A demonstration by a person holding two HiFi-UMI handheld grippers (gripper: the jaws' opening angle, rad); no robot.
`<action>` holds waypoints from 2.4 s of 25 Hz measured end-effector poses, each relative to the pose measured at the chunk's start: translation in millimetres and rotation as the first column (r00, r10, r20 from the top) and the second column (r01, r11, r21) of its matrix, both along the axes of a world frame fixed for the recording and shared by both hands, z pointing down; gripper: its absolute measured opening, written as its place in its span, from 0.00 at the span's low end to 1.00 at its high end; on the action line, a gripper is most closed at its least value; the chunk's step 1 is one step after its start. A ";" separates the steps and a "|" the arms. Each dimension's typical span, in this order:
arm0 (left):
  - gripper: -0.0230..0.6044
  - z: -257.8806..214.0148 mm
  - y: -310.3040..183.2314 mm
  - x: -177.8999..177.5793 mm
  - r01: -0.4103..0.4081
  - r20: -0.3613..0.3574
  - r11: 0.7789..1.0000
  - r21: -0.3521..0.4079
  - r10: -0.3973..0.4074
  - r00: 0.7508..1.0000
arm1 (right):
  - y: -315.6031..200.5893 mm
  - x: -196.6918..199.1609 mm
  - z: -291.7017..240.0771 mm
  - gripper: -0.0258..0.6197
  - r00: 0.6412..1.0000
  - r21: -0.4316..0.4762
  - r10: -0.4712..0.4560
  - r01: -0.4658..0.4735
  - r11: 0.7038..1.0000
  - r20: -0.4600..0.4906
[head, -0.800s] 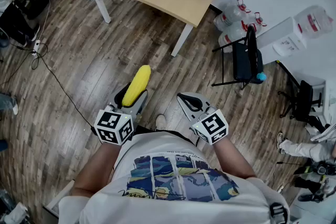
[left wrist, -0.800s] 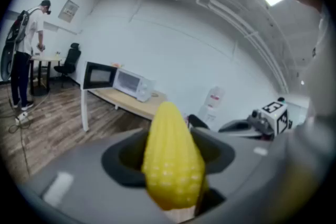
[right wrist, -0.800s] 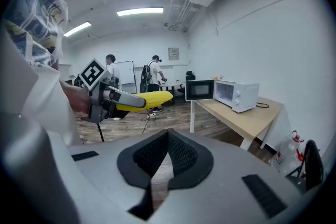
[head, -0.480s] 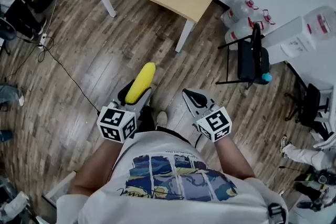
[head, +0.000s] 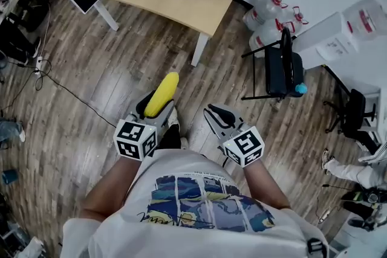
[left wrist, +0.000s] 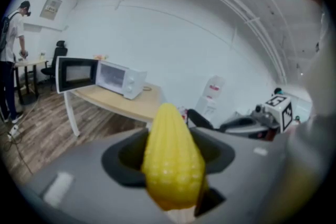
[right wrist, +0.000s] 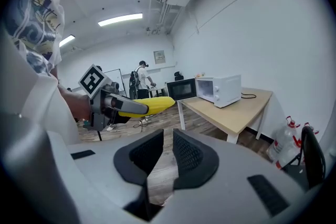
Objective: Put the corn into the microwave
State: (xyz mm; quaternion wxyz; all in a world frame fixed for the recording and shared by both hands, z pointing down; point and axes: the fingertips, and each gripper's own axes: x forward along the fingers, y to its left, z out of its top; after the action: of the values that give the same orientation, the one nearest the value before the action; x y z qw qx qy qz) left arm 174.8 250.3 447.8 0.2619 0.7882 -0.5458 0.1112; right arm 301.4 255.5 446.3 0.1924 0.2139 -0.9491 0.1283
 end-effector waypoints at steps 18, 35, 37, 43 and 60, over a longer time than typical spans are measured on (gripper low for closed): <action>0.44 -4.3 -160.7 -128.0 0.111 -0.007 0.992 0.063 -0.111 0.994 | -171.2 -124.9 -21.7 0.07 0.995 0.022 -0.085 0.086 0.996 -0.043; 0.44 10.6 -330.1 -217.8 0.304 0.100 0.952 0.036 -0.306 0.947 | -342.8 -193.2 -28.6 0.07 0.943 0.000 -0.332 0.332 0.943 -0.009; 0.44 14.5 -350.6 -226.2 0.321 0.112 0.946 0.043 -0.324 0.939 | -361.0 -196.2 -25.7 0.07 0.936 0.003 -0.353 0.353 0.936 -0.008; 0.44 31.5 -407.7 -256.9 0.327 0.138 0.944 0.032 -0.328 0.934 | -396.4 -208.9 -19.1 0.07 0.941 -0.025 -0.338 0.337 0.941 -0.016; 0.44 76.7 -559.3 -351.5 0.127 0.173 0.992 0.005 -0.126 0.977 | -473.5 -293.4 -26.5 0.07 0.992 -0.047 -0.107 0.104 0.993 -0.065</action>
State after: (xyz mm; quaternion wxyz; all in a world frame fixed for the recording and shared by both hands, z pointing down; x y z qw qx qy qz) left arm -176.7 -309.0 524.5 0.2224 0.7383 -0.6152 0.1642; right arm 8.0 -218.0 419.7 0.2354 0.1635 -0.9490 0.1315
